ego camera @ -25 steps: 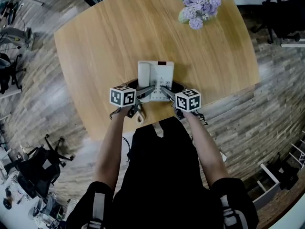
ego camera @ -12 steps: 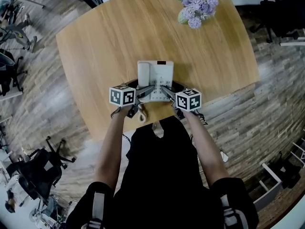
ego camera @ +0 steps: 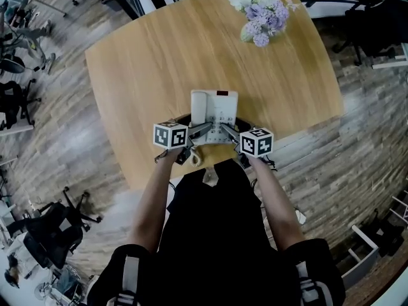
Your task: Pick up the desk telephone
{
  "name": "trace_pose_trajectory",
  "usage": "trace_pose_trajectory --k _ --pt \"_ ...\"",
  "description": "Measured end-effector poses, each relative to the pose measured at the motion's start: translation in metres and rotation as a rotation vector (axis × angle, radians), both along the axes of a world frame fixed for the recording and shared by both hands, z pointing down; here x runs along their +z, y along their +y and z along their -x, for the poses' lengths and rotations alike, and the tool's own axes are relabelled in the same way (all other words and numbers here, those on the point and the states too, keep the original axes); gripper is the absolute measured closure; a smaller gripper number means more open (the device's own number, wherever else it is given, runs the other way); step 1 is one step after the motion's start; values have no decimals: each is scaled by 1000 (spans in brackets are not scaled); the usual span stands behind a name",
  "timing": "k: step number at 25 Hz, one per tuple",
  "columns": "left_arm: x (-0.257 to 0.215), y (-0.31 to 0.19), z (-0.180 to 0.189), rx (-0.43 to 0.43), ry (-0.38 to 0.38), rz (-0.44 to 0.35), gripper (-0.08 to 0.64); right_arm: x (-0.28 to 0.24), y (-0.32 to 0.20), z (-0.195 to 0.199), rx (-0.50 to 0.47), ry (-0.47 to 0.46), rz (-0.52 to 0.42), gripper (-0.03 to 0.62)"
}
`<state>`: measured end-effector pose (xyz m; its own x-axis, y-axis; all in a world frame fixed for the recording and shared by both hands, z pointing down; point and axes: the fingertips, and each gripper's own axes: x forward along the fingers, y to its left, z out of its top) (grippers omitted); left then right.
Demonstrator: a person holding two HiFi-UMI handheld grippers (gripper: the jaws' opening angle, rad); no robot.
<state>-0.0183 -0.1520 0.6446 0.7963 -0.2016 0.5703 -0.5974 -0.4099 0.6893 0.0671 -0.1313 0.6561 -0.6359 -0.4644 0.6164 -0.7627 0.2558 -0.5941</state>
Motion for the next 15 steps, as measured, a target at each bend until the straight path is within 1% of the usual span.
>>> trace_pose_trajectory --k 8,15 --pt "-29 -4 13 7 19 -52 169 -30 -5 13 14 25 -58 330" --pt "-51 -6 30 32 18 -109 169 -49 -3 31 48 14 -88 331"
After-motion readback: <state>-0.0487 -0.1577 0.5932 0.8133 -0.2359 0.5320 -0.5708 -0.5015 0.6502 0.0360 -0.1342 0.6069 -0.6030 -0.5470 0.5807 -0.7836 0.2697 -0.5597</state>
